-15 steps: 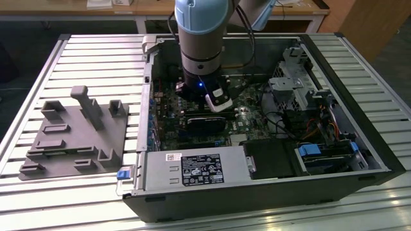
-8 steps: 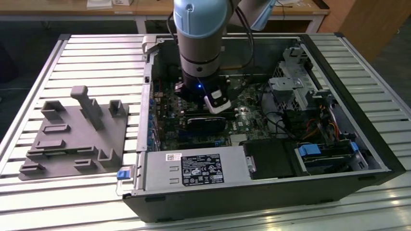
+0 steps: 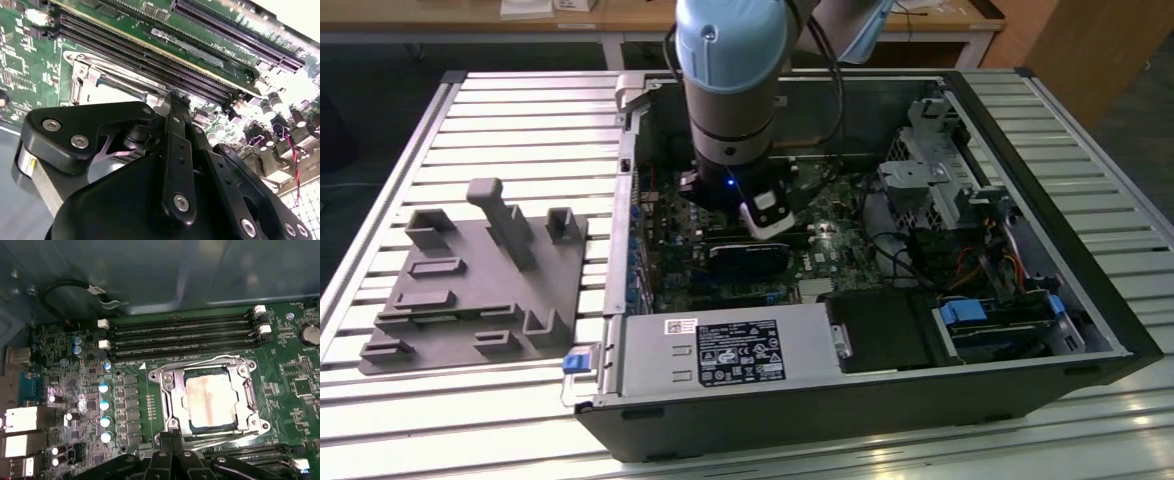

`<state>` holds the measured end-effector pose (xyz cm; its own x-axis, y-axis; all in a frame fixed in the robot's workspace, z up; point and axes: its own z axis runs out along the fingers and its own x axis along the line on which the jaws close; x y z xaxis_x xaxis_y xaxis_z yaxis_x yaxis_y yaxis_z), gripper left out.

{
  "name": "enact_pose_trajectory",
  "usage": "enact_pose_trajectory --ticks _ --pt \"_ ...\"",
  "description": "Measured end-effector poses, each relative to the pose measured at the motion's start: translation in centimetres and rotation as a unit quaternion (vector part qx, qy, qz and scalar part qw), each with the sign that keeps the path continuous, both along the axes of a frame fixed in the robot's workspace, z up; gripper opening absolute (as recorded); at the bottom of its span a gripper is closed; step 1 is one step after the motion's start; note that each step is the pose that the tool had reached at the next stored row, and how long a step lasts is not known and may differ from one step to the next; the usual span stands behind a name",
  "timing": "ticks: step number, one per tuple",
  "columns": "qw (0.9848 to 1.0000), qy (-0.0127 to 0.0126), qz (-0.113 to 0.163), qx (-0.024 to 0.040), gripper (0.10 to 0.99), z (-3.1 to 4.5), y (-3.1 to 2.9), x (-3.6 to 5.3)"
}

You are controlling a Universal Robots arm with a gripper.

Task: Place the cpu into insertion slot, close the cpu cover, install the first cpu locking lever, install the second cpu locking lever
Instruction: 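Install the second cpu locking lever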

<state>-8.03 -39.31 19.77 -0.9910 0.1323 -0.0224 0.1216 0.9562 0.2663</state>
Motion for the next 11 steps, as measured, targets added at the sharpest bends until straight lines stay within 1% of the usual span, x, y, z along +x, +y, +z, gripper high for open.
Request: enact_pose_trajectory --ticks 2,7,9,11 --pt "1.0000 -0.0001 0.000 0.0035 0.106 -0.09 -0.02 -0.10" --pt "1.0000 0.0001 0.000 0.0039 0.106 -0.04 -0.06 -0.13" --pt "1.0000 0.0001 0.000 0.0034 0.106 0.17 -0.06 -0.13" --pt "1.0000 0.0000 0.000 0.0034 0.106 0.60 -0.05 -0.12"
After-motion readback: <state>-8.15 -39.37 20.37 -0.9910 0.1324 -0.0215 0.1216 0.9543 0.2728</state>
